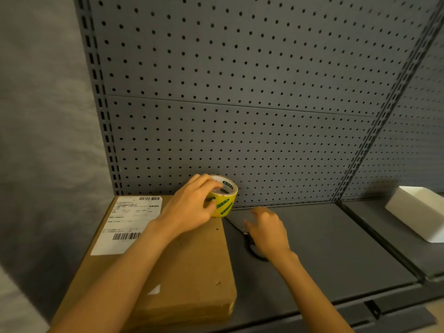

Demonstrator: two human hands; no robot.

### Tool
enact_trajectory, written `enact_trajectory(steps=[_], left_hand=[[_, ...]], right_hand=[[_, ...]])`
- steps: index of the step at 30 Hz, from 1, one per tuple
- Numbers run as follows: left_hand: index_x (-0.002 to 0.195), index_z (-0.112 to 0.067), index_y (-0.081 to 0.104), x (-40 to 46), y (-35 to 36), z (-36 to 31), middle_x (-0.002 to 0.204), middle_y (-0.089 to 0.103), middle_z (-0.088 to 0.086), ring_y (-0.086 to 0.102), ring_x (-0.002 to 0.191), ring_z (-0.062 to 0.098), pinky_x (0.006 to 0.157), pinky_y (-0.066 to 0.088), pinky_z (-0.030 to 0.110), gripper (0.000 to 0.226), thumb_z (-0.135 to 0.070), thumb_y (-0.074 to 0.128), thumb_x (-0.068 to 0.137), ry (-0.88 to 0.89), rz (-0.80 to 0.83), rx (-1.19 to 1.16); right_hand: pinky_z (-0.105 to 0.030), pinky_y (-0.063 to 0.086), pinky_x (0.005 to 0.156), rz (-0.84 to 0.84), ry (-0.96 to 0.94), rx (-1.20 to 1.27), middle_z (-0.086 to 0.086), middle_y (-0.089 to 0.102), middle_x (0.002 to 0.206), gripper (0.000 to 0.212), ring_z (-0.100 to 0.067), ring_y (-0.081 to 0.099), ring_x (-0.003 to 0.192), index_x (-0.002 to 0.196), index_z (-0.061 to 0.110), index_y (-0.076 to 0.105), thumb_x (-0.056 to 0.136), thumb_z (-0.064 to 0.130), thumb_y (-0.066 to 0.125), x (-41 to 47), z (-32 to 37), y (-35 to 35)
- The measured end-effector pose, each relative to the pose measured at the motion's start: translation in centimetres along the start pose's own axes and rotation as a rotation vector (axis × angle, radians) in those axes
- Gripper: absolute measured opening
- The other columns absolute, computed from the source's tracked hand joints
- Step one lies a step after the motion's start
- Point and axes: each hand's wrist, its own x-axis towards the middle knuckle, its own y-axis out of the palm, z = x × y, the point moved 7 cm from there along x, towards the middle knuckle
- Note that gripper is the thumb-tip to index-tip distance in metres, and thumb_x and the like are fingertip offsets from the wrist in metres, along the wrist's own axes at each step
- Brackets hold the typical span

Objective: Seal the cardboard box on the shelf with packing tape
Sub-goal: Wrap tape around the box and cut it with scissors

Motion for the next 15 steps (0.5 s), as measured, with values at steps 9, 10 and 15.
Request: enact_trajectory(steps=[9,10,15], left_hand=[[0.107,-0.010,0.064,-0.2,-1.7,3.8,0.106,0.062,0.001,0.054,0.103,0.017,0.082,0.035,0.018,0.018,-0.007,0.054,0.092,-0.203,-0.291,-0.031],[0.106,-0.009,0.064,-0.3,-1.6,4.0,0.106,0.062,0.001,0.054,0.103,0.017,0.082,0.036,0.018,0.018,-0.007,0.053,0.092,-0.213,-0.291,-0.028],[0.109,-0.011,0.063,-0.5,-1.3,4.6,0.109,0.061,0.000,0.053,0.103,0.015,0.082,0.040,0.021,0.020,-0.008,0.052,0.092,-0.257,-0.263,-0.018]], right_hand=[[-0.034,0.048,0.088,0.139,-0.456,0.161,-0.002,0.064,0.113,0.027,-0.018,0.056,0.108,0.118,0.015,0.064,0.094,0.026,0.055,1.8,8.1,-1.2],[-0.035,0.049,0.087,0.165,-0.465,0.159,-0.004,0.065,0.109,0.024,-0.019,0.058,0.103,0.113,0.012,0.066,0.094,0.020,0.056,1.8,8.2,-0.2],[-0.019,0.046,0.081,-0.102,-0.298,0.268,-0.007,0.064,0.110,0.019,-0.018,0.059,0.098,0.107,0.008,0.067,0.094,0.009,0.054,3.6,5.5,-0.5]])
